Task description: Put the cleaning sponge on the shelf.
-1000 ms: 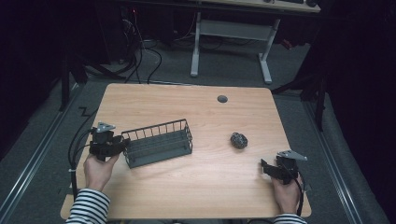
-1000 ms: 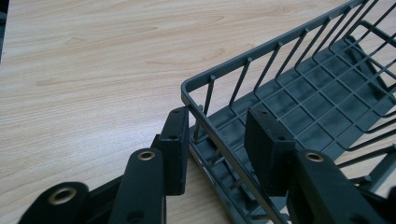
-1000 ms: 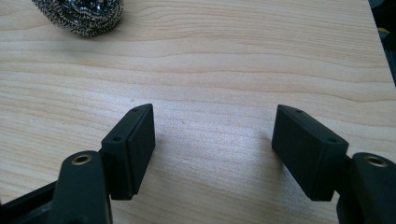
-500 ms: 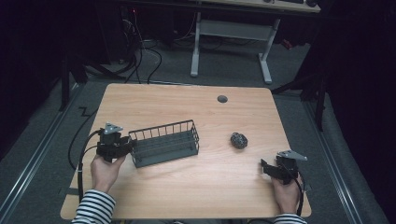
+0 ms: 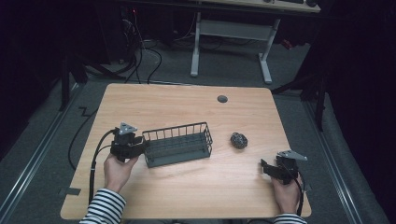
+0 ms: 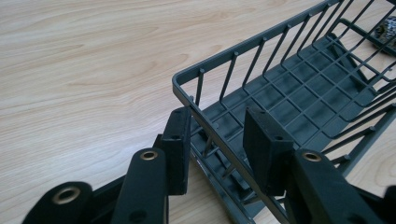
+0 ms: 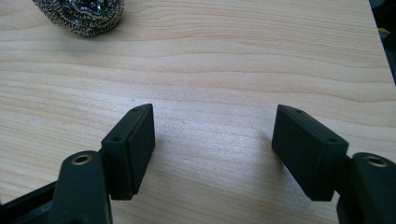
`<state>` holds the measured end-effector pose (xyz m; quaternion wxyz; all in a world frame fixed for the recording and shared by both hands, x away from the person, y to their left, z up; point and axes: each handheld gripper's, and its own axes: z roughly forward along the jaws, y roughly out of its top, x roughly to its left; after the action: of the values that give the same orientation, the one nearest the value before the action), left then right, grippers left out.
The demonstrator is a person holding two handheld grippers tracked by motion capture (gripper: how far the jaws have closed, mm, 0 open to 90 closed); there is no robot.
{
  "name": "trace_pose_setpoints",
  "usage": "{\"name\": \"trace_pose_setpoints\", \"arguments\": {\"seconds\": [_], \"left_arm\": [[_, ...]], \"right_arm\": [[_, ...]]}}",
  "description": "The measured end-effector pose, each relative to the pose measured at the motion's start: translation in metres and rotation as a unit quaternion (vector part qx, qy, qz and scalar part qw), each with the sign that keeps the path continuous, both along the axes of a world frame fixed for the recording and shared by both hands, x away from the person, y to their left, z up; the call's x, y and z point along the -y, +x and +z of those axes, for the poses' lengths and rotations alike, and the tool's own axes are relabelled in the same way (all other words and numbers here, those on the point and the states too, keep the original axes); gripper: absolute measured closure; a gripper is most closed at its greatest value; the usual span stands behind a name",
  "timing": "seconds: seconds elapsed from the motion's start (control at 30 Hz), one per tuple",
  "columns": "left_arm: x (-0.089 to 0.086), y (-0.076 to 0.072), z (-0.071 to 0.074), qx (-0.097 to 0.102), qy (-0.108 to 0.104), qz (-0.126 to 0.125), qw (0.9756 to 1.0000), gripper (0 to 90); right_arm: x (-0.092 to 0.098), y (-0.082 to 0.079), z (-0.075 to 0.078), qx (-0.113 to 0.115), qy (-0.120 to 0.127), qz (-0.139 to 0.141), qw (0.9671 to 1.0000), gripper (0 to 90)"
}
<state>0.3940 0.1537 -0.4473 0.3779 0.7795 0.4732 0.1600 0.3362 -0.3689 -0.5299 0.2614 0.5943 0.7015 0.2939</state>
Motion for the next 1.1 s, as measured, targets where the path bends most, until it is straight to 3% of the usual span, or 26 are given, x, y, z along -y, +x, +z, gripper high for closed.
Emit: {"name": "trace_pose_setpoints", "arguments": {"seconds": [0.1,0.53,0.63,0.67,0.83,0.97,1.1], "left_arm": [[0.01,-0.001,0.0,0.001,-0.005,-0.011,0.9999,62.3],[0.022,-0.003,0.0,-0.002,-0.012,-0.027,0.9996,62.1],[0.022,-0.002,0.001,-0.003,-0.016,-0.028,0.9995,57.0],[0.022,-0.003,0.002,-0.001,-0.02,-0.027,0.9994,57.0],[0.015,-0.006,0.008,0.012,-0.033,-0.021,0.9992,38.8],[0.003,-0.011,0.016,0.025,-0.052,-0.011,0.9983,34.6],[-0.009,-0.015,0.022,0.034,-0.053,0.009,0.998,34.2]], "right_arm": [[0.0,0.0,0.0,0.0,0.0,0.0,1.0,30.2],[0.0,0.0,0.0,0.0,0.0,0.0,1.0,30.3],[0.0,0.0,0.0,0.0,0.0,0.0,1.0,30.3],[0.0,0.0,0.0,0.0,0.0,0.0,1.0,30.3],[0.0,0.0,0.0,0.0,0.0,0.0,1.0,30.3],[0.0,0.0,0.0,0.0,0.0,0.0,1.0,30.3],[0.0,0.0,0.0,0.0,0.001,0.0,1.0,30.3]]}}
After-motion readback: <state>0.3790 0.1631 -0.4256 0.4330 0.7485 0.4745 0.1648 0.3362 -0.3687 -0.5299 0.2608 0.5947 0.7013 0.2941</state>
